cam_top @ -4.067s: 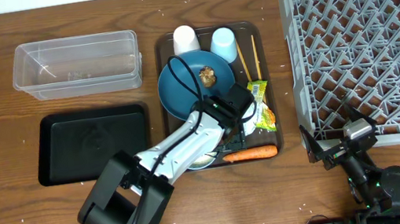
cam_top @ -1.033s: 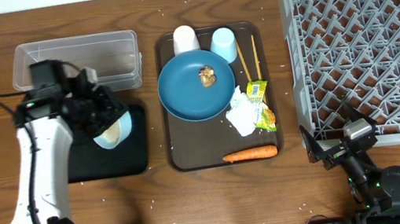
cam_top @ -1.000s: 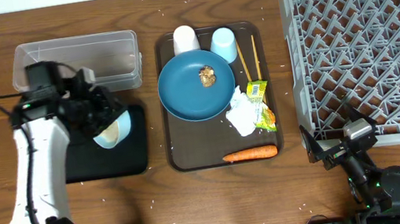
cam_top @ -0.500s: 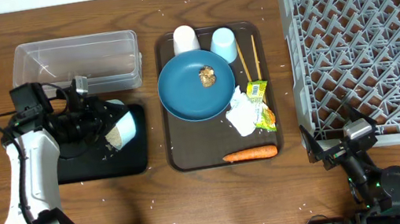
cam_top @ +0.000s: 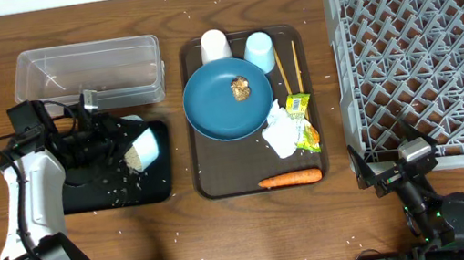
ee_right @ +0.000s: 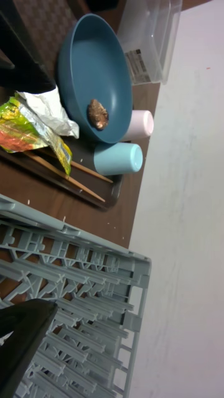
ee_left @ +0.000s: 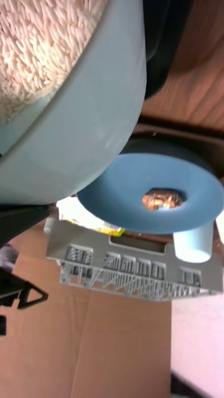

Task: Sort waste into correct bins and load items into the dishwasher rack
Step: 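Tilt the bowl with the left gripper, pouring rice onto the black tray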

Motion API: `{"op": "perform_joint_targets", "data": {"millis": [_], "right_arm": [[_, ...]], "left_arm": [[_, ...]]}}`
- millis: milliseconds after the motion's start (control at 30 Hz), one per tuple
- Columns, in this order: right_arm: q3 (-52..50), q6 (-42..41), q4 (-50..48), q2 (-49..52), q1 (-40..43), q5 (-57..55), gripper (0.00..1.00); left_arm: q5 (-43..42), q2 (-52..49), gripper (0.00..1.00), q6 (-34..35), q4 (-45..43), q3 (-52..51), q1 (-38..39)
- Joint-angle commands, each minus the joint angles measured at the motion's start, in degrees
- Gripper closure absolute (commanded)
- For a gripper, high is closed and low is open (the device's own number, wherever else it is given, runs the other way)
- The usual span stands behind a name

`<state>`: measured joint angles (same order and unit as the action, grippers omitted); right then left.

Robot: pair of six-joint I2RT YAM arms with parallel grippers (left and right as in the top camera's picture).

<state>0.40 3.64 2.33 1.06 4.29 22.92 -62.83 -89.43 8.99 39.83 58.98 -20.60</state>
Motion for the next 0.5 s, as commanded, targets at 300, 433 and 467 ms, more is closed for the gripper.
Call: {"op": "perform_joint_targets", "data": {"millis": [300,433,467], "right_arm": [[-0.09,0.72,0.24,-0.04,1.31,-0.22,0.01],[-0.09,0.72,0.24,-0.04,1.31,-0.22,0.01],[-0.09,0.72,0.24,-0.04,1.31,-0.22,0.01]], "left_arm": [[-7.48,-0.55,0.94,-0.87,0.35,-0.74,-6.32],[-7.87,-0.66,0.94,-1.90,0.66,-0.76,-7.37],[-9.35,-0.68,0.94,-1.92,1.20,-0.79,-7.37]]}}
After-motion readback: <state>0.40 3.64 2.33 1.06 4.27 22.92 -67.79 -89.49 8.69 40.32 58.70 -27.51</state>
